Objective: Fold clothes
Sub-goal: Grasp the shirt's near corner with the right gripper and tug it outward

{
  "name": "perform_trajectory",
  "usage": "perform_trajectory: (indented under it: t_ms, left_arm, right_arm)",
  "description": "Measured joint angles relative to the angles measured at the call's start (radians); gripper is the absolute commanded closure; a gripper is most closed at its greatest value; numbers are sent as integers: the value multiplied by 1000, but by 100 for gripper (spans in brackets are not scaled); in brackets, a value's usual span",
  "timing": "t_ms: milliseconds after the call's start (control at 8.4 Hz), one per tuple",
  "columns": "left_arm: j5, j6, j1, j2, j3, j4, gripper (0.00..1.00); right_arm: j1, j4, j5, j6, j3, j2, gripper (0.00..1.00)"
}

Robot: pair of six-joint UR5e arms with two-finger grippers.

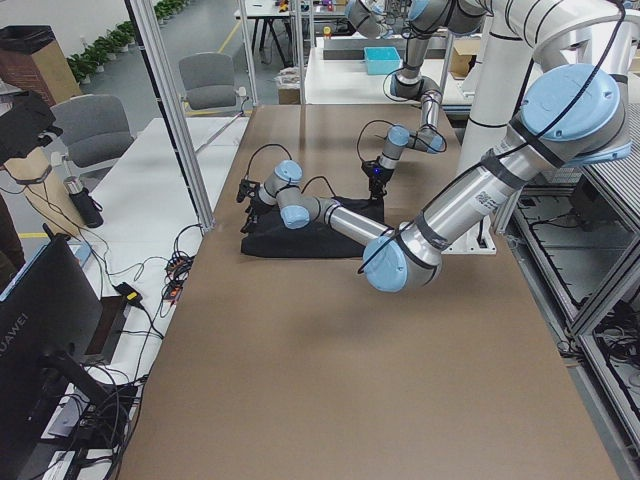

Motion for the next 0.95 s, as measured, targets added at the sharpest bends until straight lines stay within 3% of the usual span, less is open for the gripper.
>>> perform_trajectory:
  t_ms: [476,952]
  left_arm:
    - [1,-1,1,0,0,1,5]
    - [2,-2,2,-2,-1,1,6]
  right_arm:
    - [34,10,11,37,17,-18,100]
    - [91,77,66,56,24,-113,100]
